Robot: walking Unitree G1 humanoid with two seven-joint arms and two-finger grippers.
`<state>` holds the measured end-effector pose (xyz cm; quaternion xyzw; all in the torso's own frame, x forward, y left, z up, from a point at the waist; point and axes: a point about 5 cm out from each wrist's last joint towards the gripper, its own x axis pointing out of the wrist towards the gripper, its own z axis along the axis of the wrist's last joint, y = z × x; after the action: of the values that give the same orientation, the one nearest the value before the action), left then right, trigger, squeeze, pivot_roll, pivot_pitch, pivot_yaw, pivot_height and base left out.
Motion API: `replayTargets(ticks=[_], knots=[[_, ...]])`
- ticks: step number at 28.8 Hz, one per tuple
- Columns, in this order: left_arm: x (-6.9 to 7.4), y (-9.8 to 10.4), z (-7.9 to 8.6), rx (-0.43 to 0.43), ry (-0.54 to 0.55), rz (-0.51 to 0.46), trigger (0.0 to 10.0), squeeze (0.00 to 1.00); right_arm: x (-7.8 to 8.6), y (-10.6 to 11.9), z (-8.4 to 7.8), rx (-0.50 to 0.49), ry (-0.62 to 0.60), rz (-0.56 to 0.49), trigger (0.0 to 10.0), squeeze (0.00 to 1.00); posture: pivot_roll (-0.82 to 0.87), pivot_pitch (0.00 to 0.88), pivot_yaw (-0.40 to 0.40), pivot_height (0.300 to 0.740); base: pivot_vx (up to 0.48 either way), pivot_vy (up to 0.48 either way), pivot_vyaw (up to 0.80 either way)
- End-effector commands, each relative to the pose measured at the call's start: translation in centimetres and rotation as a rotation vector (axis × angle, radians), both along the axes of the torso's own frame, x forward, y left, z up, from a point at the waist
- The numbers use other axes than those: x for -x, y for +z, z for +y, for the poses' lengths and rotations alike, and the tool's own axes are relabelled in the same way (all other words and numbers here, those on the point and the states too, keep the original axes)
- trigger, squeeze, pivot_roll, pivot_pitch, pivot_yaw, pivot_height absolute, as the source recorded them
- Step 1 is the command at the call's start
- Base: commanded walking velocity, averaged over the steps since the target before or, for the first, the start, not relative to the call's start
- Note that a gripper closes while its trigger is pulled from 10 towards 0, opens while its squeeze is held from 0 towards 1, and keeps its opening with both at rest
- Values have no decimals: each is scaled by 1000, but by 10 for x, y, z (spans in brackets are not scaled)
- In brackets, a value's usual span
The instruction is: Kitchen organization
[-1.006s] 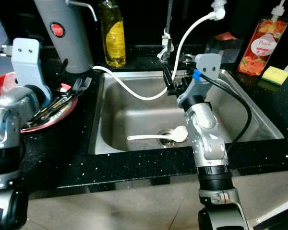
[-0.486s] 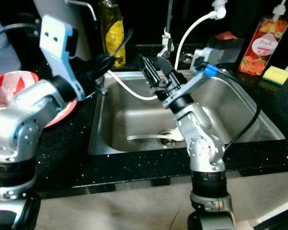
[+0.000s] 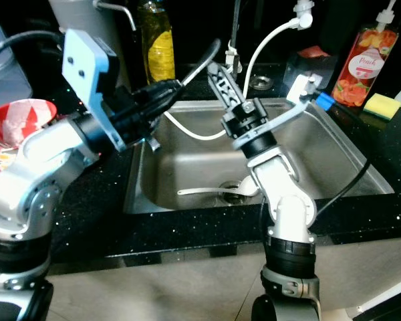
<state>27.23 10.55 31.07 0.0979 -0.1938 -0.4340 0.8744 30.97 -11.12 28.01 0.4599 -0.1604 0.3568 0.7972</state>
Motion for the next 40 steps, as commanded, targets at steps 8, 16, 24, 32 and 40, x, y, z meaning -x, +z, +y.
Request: replayTargets(ticks=[8, 16, 24, 32, 40], knots=[[4, -13, -6, -74, -66, 34, 10000, 0, 3, 2, 6, 90, 0, -22, 9333, 0, 221, 0, -27, 740, 0, 0, 0], [-14, -9, 7, -43, 95, 30, 10000, 0, 0, 1, 3, 110, -25, -2, 10000, 0, 221, 0, -29, 740, 0, 0, 0], [-28, -11, 18, -40, 248, 33, 10000, 0, -7, -4, -3, 155, -100, 25, 10000, 0, 216, 0, -23, 740, 0, 0, 0], [-52, -42, 42, -110, 539, 274, 10000, 0, -16, -19, -4, 550, -341, -4, 10000, 0, 210, 0, -18, 740, 0, 0, 0], [-45, -60, 46, -126, 559, 434, 10000, 0, -20, -23, -7, 656, -441, -17, 10000, 0, 208, 0, -18, 740, 0, 0, 0]])
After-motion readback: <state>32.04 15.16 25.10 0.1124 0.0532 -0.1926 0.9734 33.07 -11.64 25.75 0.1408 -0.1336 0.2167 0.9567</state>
